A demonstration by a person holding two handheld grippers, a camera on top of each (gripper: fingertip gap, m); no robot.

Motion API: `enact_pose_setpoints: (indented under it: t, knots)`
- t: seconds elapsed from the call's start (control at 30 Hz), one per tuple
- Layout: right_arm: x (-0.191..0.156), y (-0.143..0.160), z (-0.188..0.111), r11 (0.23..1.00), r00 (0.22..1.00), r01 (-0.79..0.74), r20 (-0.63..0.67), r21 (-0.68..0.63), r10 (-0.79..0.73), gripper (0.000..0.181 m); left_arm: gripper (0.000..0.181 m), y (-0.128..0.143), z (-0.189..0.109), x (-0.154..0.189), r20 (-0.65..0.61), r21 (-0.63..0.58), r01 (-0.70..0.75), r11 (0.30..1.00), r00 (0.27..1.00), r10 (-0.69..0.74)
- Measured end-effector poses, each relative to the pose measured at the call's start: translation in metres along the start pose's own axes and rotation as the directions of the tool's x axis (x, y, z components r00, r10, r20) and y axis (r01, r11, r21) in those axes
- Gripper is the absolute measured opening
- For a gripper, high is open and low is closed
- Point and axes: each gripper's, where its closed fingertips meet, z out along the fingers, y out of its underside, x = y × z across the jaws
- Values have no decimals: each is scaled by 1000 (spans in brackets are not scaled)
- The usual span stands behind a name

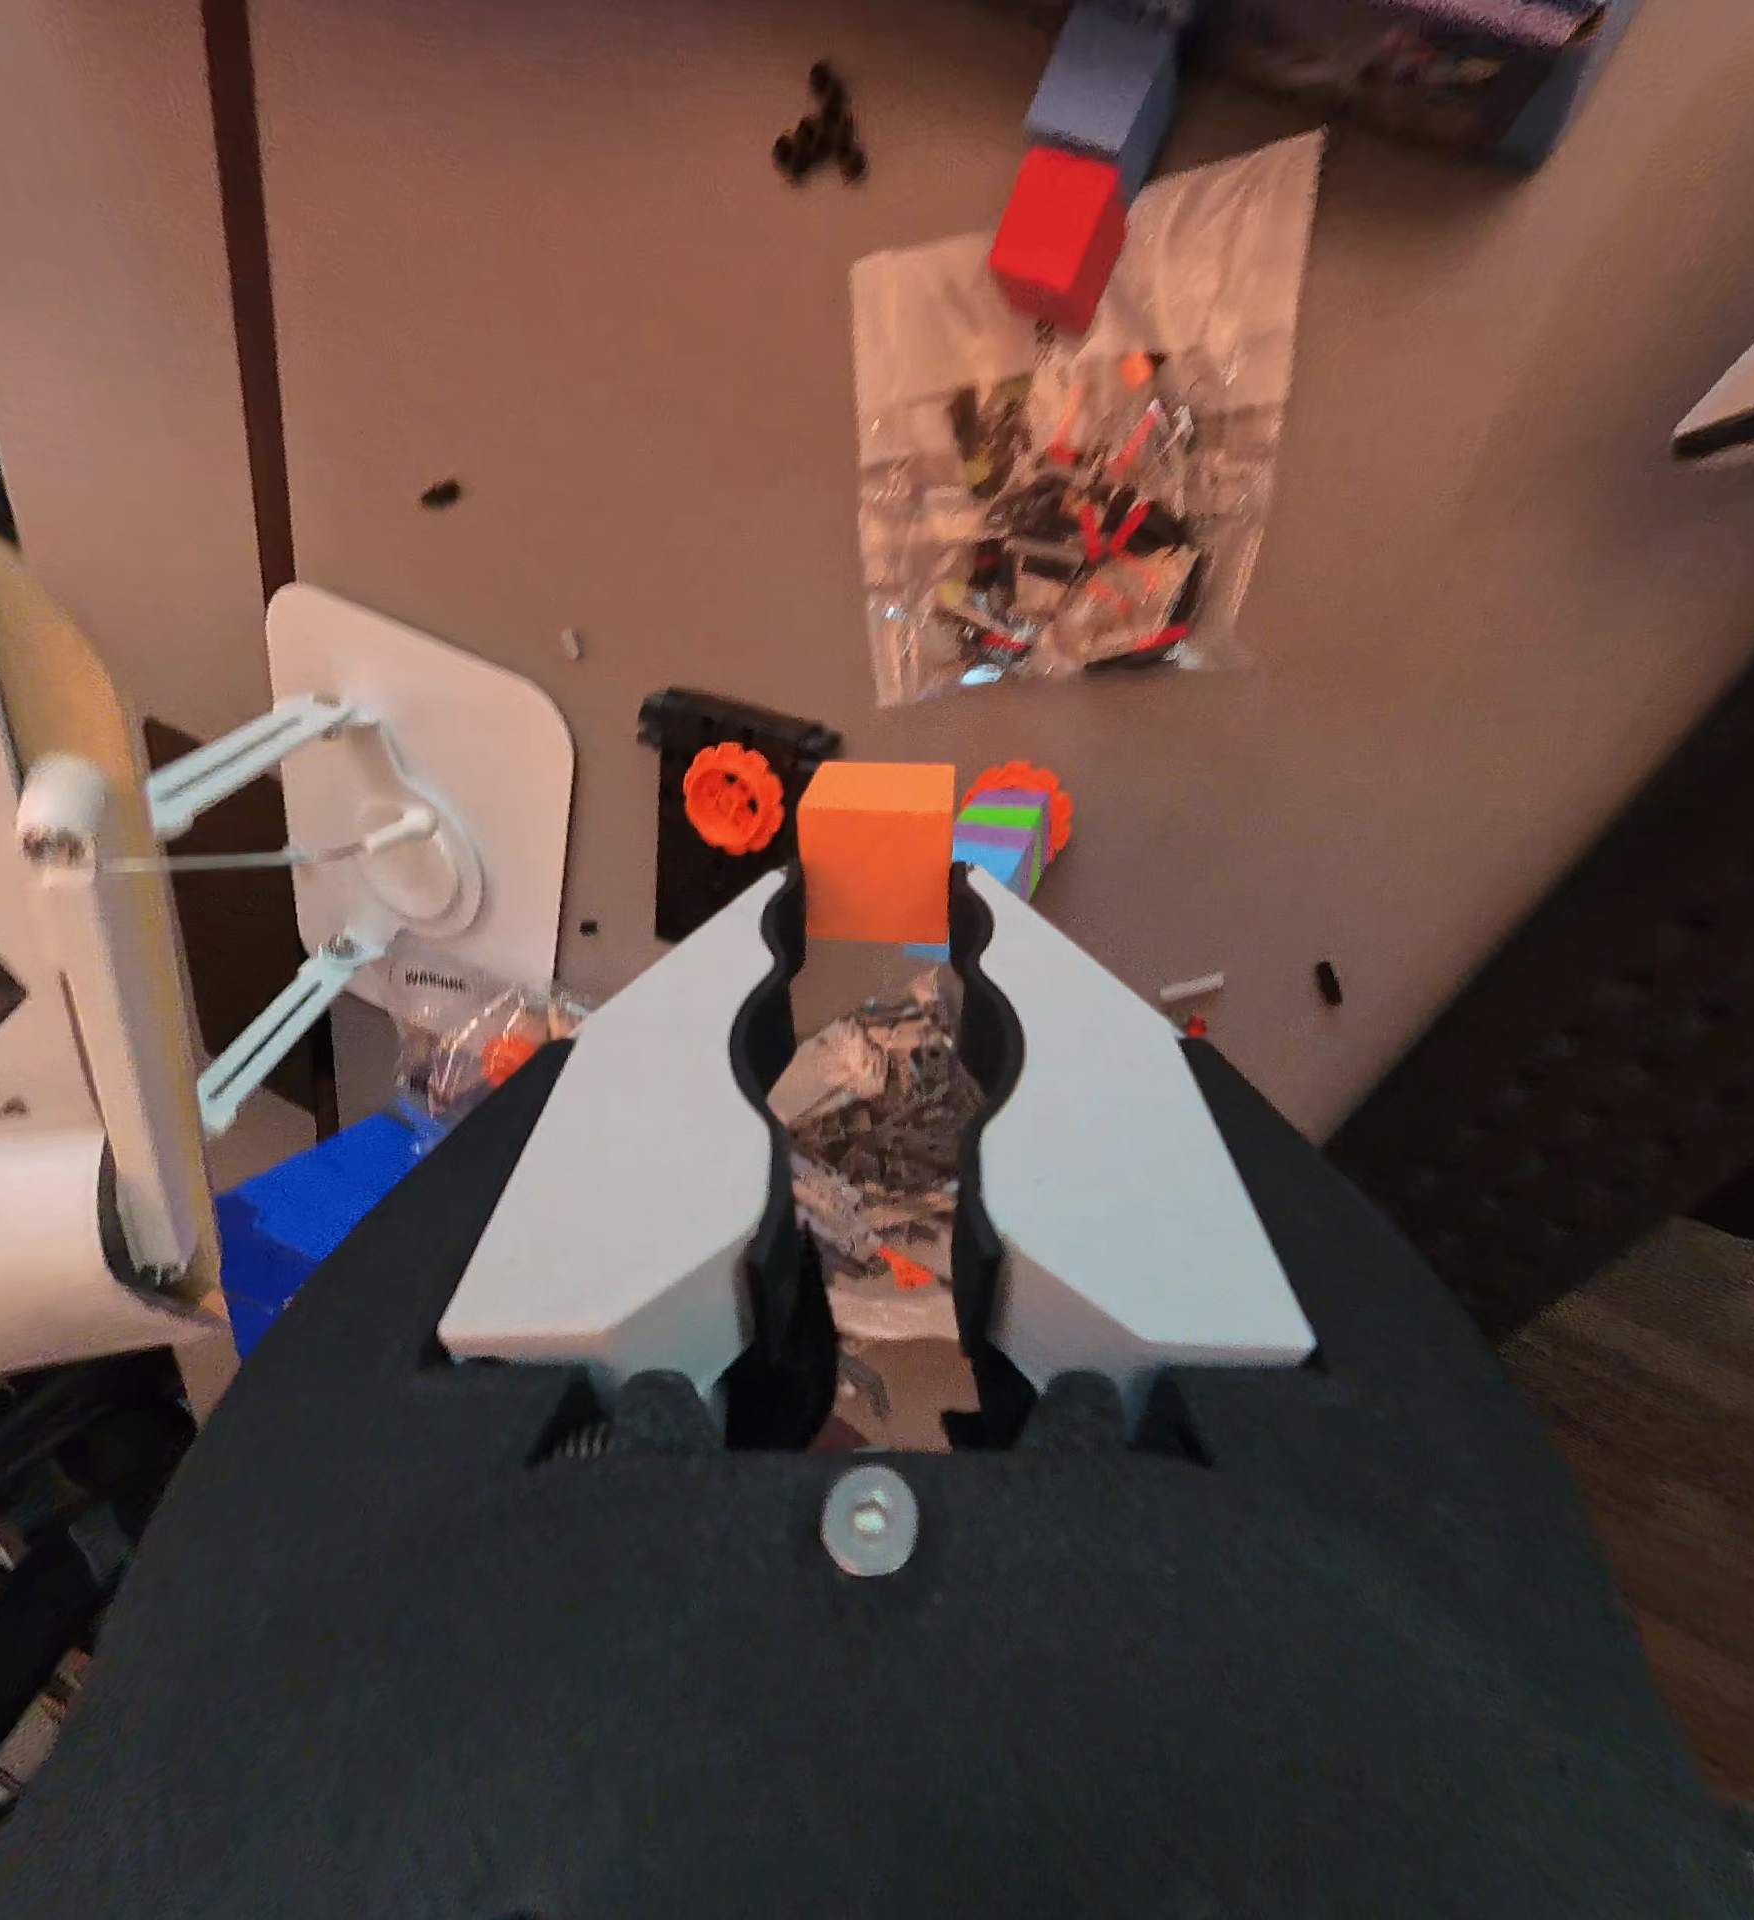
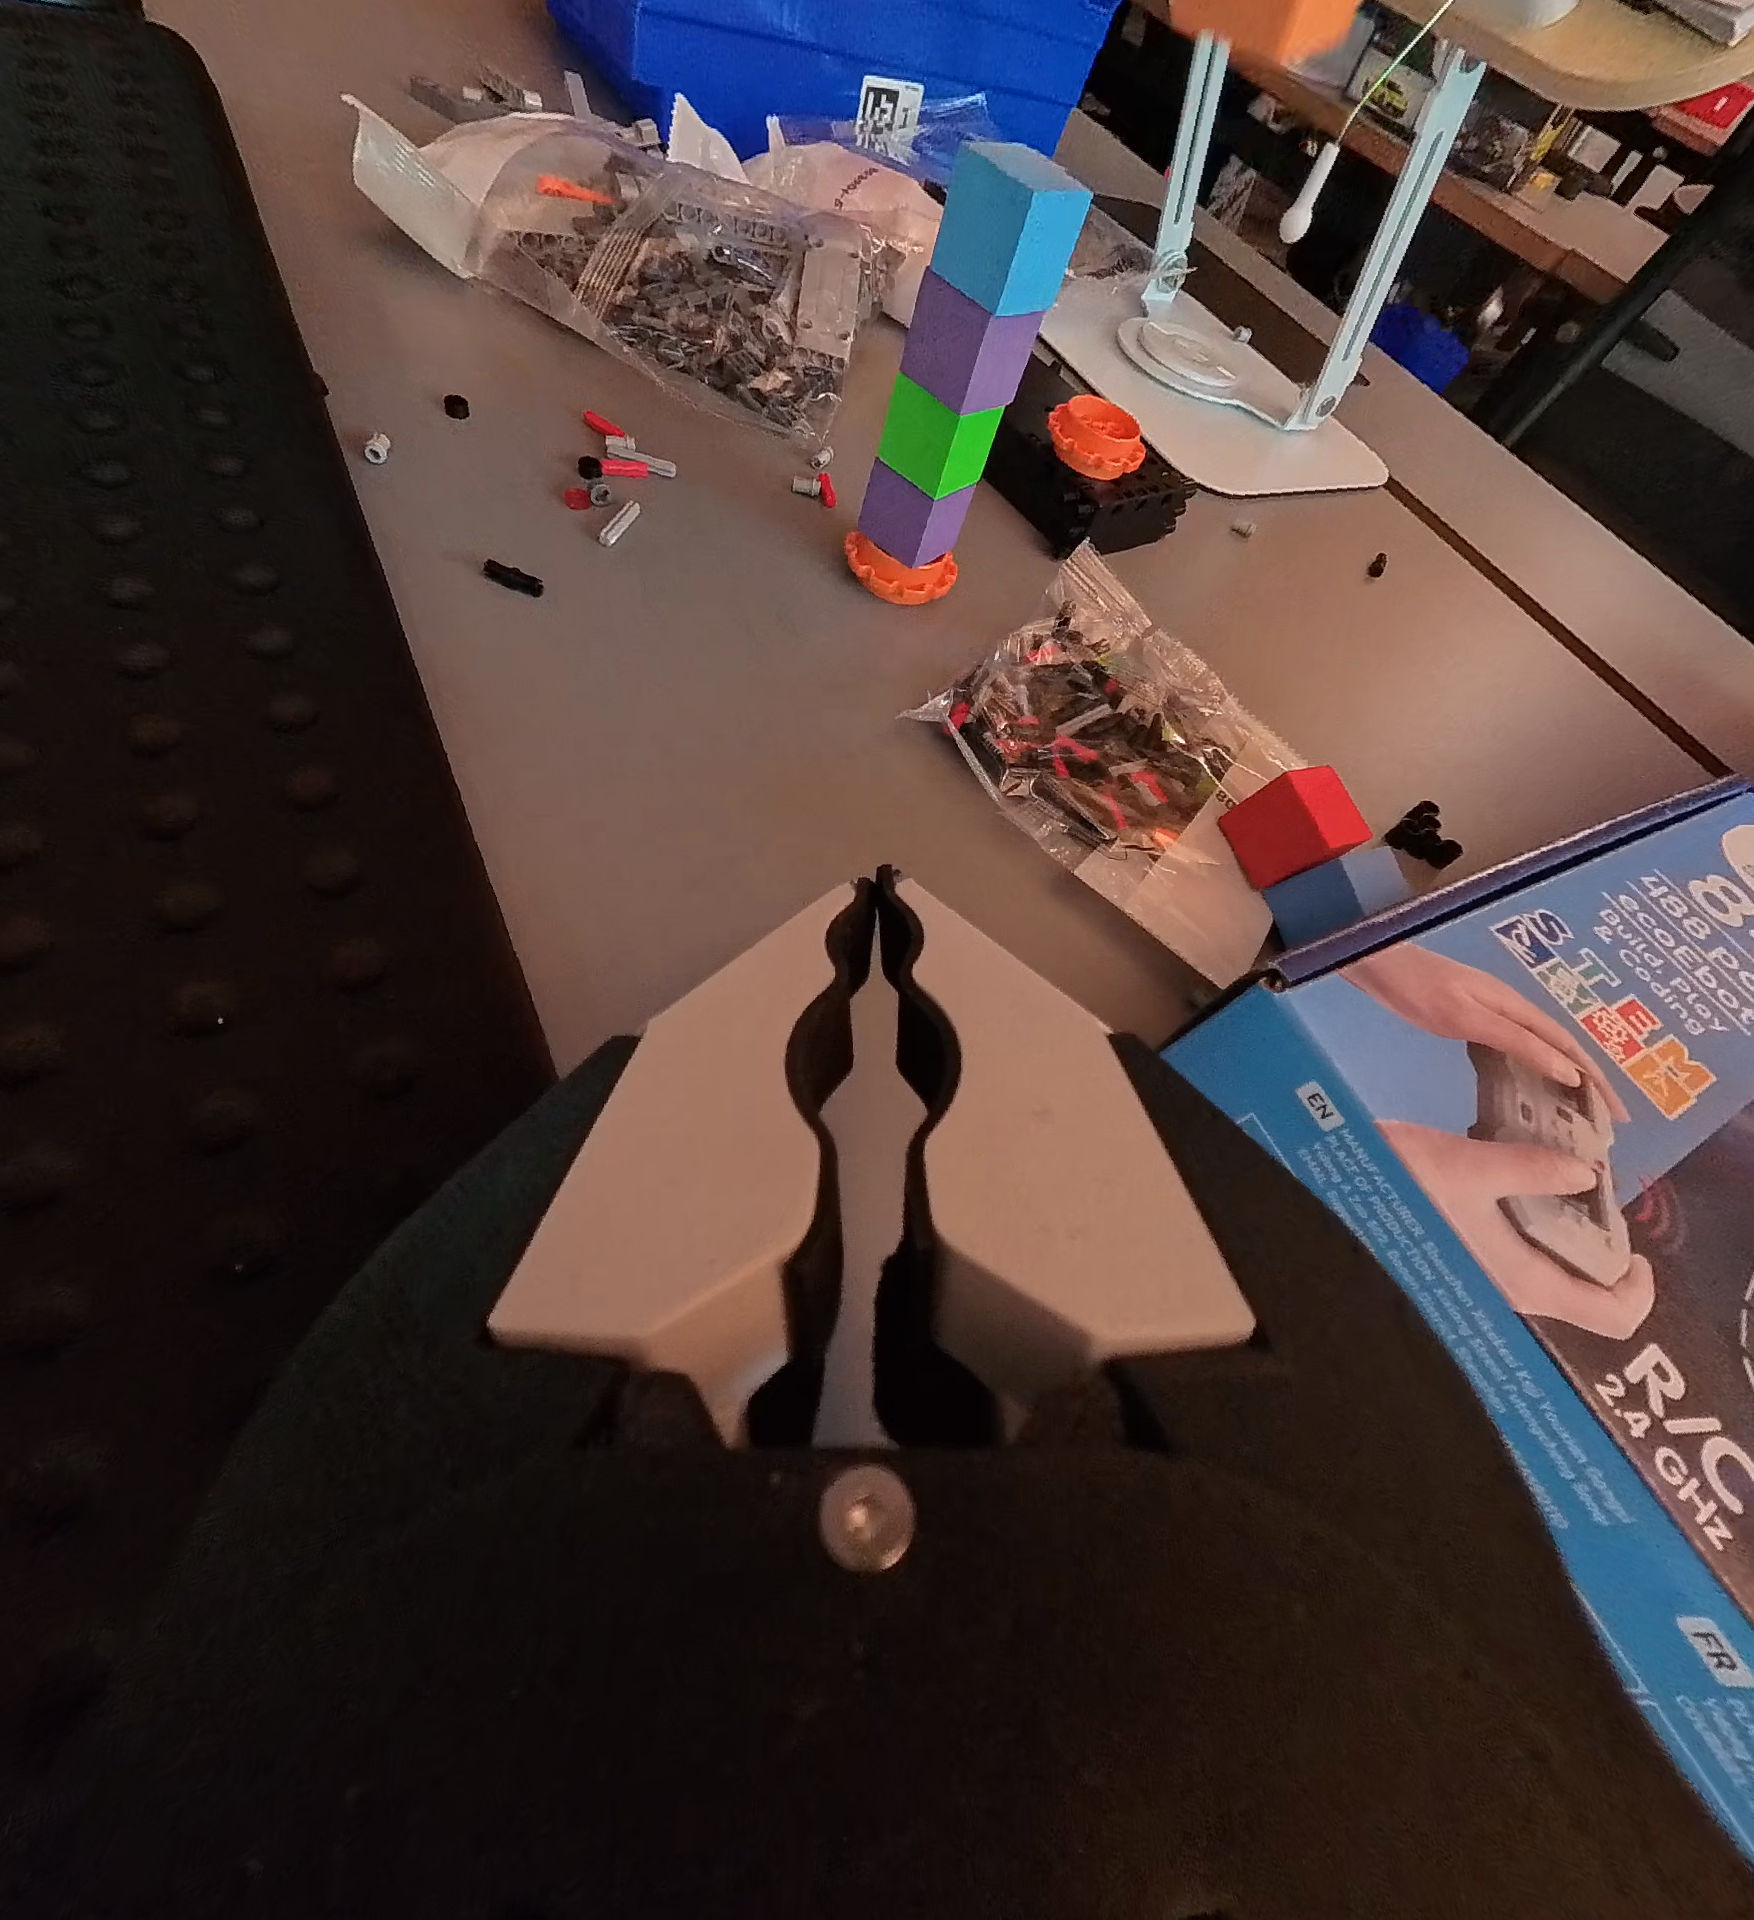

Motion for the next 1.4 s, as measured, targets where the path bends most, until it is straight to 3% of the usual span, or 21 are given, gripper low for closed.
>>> enact_pose_setpoints:
  t: [0.23, 0.73, 1.4]
  knots:
    - [0, 1, 1, 1000, 1000, -1, 0, -5, 1, 0, 26, 37, 9, 10, -80, -87, -28, 996, 997, 21]
    - [0, 1, 1, 1000, 1000, -6, 2, -8, 6, 0, 26, 36, 30, 14, -138, -104, -41, 994, 990, 27]
    - [1, 0, 0, 1000, 1000, -7, 1, -4, 7, 0, 27, 34, 30, 15, -149, -82, -45, 996, 988, 33]
